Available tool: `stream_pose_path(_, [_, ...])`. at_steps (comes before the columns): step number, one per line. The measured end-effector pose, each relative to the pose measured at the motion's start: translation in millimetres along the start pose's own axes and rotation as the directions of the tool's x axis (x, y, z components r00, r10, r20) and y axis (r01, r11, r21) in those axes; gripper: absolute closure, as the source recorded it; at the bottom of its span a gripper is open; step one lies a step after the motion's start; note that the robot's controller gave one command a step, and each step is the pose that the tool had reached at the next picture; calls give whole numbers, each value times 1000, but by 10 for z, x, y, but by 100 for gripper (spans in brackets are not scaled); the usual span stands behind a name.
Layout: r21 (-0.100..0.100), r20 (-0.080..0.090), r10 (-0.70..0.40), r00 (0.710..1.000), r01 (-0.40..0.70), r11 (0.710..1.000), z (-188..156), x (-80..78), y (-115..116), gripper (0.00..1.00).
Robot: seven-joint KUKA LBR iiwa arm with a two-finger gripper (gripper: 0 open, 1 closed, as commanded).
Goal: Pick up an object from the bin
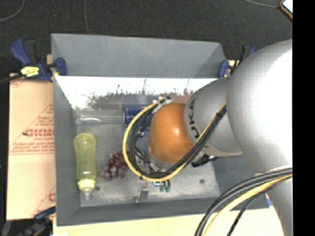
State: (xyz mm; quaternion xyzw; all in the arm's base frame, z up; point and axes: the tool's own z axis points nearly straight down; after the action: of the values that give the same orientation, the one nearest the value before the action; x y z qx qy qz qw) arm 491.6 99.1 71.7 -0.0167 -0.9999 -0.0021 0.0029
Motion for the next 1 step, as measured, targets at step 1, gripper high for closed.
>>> stream_pose_path(1, [1,10,16,1000,-16,1000,-29,-30,-59,0])
